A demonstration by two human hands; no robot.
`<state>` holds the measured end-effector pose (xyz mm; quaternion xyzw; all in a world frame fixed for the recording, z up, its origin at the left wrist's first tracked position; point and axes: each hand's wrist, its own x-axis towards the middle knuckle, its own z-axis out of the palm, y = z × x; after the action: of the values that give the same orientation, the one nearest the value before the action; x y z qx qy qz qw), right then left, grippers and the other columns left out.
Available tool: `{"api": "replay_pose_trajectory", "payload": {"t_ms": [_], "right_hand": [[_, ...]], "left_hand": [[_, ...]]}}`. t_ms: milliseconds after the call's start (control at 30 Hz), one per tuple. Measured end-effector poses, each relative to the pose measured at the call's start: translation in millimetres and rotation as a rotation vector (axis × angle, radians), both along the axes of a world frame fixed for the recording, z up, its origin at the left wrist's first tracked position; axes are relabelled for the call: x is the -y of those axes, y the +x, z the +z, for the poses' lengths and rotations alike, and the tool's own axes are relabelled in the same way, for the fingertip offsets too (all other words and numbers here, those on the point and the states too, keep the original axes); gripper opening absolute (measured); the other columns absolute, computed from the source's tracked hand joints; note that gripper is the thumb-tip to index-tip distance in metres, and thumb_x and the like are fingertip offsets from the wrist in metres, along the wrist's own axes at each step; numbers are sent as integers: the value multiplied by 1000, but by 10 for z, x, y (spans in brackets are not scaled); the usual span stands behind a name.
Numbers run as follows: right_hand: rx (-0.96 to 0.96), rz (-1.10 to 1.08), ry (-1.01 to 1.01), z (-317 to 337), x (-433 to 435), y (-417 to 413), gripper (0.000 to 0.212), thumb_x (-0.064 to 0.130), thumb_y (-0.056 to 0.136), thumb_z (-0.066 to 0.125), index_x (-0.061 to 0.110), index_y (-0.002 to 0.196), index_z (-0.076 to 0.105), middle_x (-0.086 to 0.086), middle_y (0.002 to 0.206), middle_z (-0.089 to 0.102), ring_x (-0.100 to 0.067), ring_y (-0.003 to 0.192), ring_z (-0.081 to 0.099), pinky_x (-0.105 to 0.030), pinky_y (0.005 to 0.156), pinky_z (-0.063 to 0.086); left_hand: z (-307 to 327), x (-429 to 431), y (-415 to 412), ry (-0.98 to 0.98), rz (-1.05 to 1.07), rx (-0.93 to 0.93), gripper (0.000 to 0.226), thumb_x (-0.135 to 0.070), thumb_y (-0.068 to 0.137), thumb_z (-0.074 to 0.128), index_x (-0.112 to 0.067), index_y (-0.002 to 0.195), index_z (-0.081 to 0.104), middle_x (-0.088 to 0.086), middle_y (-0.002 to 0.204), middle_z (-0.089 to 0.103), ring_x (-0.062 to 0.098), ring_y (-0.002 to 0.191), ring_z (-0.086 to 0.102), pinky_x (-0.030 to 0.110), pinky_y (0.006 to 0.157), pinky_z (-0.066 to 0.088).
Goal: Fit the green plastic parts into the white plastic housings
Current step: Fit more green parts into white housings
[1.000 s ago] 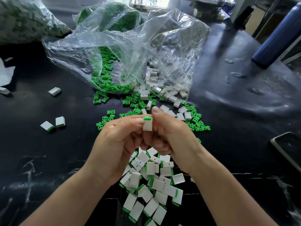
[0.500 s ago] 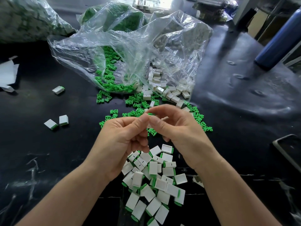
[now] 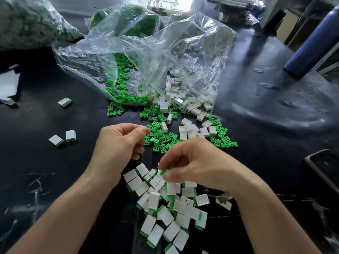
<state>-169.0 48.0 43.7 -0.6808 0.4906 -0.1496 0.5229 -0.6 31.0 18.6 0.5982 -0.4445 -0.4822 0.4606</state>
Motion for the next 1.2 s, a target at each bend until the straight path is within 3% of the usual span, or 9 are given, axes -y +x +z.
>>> {"api": "replay_pose_trajectory", "payload": {"t_ms": [100,200,300,400,533,633,933,1033,1200], "right_hand": [[-57,59,3,13,-7,7,10,37,78,70,28,81,71,18,70,67,8,65,60,-12,63,48],[-66,-149,-42,-1,47,-64,14,45,78,64,32,76,68,19,72,67,10,66,60,-14,66,47],[-248,-407,-255,-83,145,-177,14,38,83,64,27,77,68,17,65,61,8,63,56,-10,63,41],[-327,-574,-340,-128,220,-283,12,34,84,64,25,84,71,15,72,62,-2,73,57,-18,71,39],[-344,-631,-403,-170,252,-330,7,31,84,63,29,78,67,19,64,55,-6,68,54,-21,70,40],[-375,-579,-424,-179,248,-312,4,28,82,66,27,84,70,15,73,61,-7,72,55,-25,76,46],[-422,-392,-401,-165,203,-238,16,21,75,73,28,81,59,13,76,56,-13,79,56,-31,79,48],[-472,-349,-389,-172,197,-220,21,19,76,70,25,78,50,12,74,51,-18,82,54,-31,77,46],[-475,-324,-343,-164,208,-223,21,18,77,70,20,85,51,9,80,53,-17,82,53,-32,79,46]], "left_hand": [[-50,-9,-30,-45,-37,134,14,-15,84,65,-21,72,70,-12,49,60,0,45,52,22,48,44],[-87,-22,-38,-123,-71,299,10,-18,83,65,-23,77,72,-18,50,60,-4,48,53,21,55,42],[-75,-50,-53,-235,-109,543,8,-14,81,69,-18,86,74,-14,69,62,0,63,57,7,63,42],[-94,-87,-94,-334,-188,732,17,-11,78,71,-13,95,73,-3,86,61,16,79,59,28,80,49],[-92,-117,-141,-322,-259,834,26,-23,82,68,-21,108,69,-8,98,54,12,88,54,23,79,42],[-101,-107,-137,-275,-301,914,30,-29,85,63,-26,114,65,-7,106,52,13,99,51,22,77,38],[-98,-100,-104,-279,-312,932,22,-23,84,65,-22,106,66,-7,106,58,15,98,53,25,79,40],[-95,-98,-104,-295,-292,873,29,-14,80,70,-20,108,65,-7,90,56,14,83,52,24,77,40],[-56,-91,-94,-357,-211,662,25,0,70,76,-13,91,74,-16,70,54,1,60,56,1,64,38]]}}
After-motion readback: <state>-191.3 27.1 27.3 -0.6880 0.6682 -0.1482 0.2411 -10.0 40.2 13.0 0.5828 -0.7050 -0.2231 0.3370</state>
